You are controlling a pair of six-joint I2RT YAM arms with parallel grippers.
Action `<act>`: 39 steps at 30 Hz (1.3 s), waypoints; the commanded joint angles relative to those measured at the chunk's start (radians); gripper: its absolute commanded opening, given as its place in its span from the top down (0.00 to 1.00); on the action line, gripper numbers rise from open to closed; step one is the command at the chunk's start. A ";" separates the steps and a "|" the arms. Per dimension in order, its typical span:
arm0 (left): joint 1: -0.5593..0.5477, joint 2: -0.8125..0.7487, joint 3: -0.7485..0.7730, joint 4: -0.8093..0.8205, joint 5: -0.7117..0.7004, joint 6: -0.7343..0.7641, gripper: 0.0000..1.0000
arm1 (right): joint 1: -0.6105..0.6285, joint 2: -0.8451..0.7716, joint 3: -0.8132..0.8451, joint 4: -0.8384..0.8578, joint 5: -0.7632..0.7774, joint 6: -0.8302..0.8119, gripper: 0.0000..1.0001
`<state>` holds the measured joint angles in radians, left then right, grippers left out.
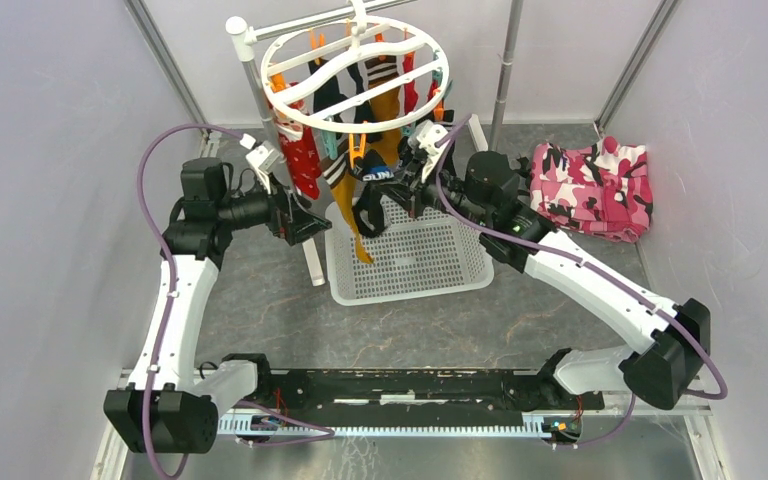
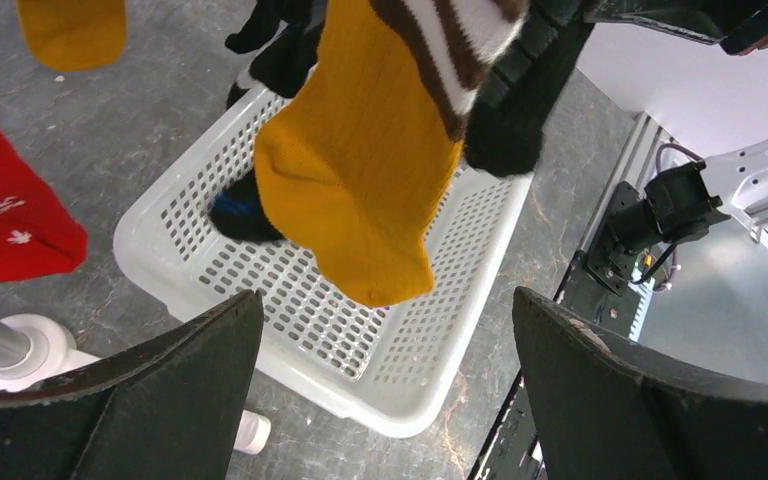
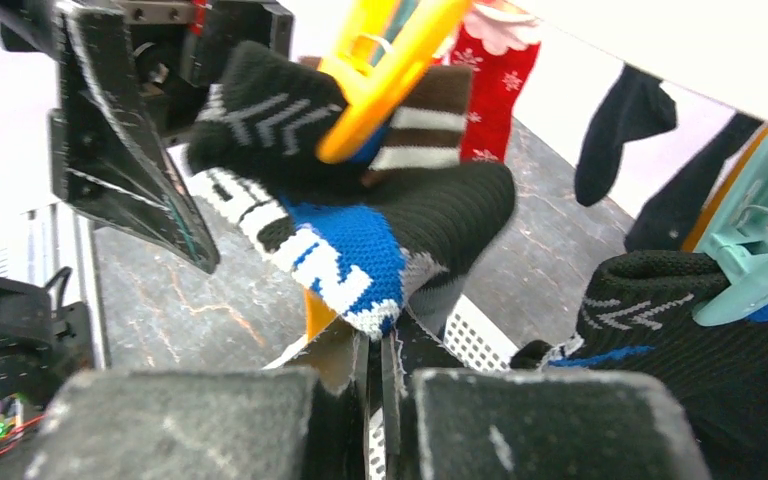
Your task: Remove the socks clipped to the hanger
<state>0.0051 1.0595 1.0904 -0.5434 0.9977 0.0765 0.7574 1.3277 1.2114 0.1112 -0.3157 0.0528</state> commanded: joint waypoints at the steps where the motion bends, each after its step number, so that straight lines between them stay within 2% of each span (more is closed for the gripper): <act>1: -0.031 -0.009 0.068 0.019 0.028 -0.050 0.00 | -0.001 -0.035 -0.042 -0.011 -0.086 0.051 1.00; 5: -0.031 -0.040 0.078 -0.028 0.015 -0.053 0.00 | 0.000 -0.056 -0.108 -0.004 -0.137 0.080 1.00; 12: -0.031 -0.118 0.057 -0.118 0.018 0.015 0.00 | -0.001 -0.029 -0.098 -0.005 -0.250 0.119 1.00; 17: -0.043 -0.090 0.068 -0.007 0.039 -0.108 0.00 | -0.001 0.000 -0.094 0.054 -0.255 0.164 1.00; 21: -0.103 -0.047 0.078 0.043 0.025 -0.135 0.00 | -0.001 0.014 -0.116 0.185 -0.309 0.269 1.00; 25: -0.149 -0.002 0.050 -0.003 0.033 -0.045 0.00 | -0.001 0.019 -0.135 0.320 -0.384 0.382 1.00; 29: -0.165 0.029 0.046 -0.053 0.034 0.087 0.00 | -0.002 0.024 -0.128 0.346 -0.425 0.420 1.00; 36: -0.205 0.116 0.091 -0.069 0.017 0.181 0.00 | -0.003 0.047 -0.104 0.354 -0.461 0.449 1.00; 39: -0.224 0.148 0.104 -0.136 0.031 0.257 0.01 | -0.010 0.057 -0.106 0.369 -0.483 0.472 0.98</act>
<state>-0.1974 1.1835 1.1427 -0.6106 1.0039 0.1917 0.7570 1.3758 1.0756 0.3943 -0.7475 0.4793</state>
